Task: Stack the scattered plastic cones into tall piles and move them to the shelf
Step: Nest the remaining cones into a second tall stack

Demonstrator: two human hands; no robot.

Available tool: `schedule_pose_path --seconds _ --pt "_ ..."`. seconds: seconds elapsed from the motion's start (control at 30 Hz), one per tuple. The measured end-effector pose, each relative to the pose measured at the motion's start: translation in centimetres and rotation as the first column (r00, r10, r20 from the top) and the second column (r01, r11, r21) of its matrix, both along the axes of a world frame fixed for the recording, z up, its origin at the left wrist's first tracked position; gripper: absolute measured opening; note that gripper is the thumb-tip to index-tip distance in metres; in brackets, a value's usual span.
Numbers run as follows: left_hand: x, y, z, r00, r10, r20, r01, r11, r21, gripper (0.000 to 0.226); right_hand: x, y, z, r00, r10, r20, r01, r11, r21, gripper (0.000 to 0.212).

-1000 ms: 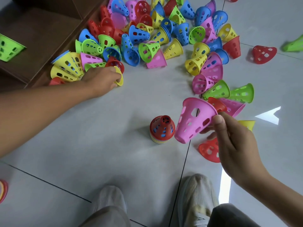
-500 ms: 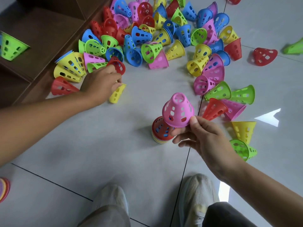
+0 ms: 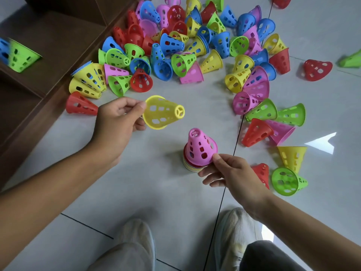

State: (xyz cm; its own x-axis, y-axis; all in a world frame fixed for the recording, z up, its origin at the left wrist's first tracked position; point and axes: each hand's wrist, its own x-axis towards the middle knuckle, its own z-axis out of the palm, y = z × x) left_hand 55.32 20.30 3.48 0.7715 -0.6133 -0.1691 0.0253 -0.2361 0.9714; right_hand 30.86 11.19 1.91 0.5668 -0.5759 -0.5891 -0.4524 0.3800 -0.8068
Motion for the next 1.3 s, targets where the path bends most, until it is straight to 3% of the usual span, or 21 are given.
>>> schedule_pose_path --seconds 0.17,0.37,0.57,0.73,0.9,1.3 --pt "-2.9 0.4 2.0 0.947 -0.077 -0.312 0.054 0.995 -0.081 0.009 -0.8 0.2 -0.6 0.998 0.002 -0.055 -0.004 0.999 -0.039 0.031" --pt "-5.4 -0.2 1.7 0.905 -0.158 -0.396 0.134 0.987 -0.088 0.01 -2.1 0.7 -1.2 0.997 0.018 -0.075 -0.023 0.998 -0.066 0.023" --pt "-6.2 -0.6 0.6 0.897 -0.186 -0.4 0.186 0.982 -0.039 0.01 -4.5 0.9 -2.0 0.99 -0.067 -0.127 0.054 0.994 -0.099 0.019" --pt "-6.4 -0.6 -0.9 0.904 -0.198 -0.379 0.225 0.974 0.029 0.013 -7.3 0.4 -2.4 0.954 -0.226 -0.196 0.157 0.936 -0.315 0.012" --pt "-6.3 -0.8 -2.4 0.921 -0.213 -0.325 0.256 0.962 0.096 0.013 -9.7 -0.1 -2.5 0.924 -0.298 -0.241 0.157 0.867 -0.472 0.005" --pt "-4.3 -1.0 -5.7 0.921 -0.307 -0.239 0.363 0.899 0.244 0.016 -11.5 -1.6 -3.7 0.905 -0.311 -0.29 0.165 0.885 -0.436 0.006"
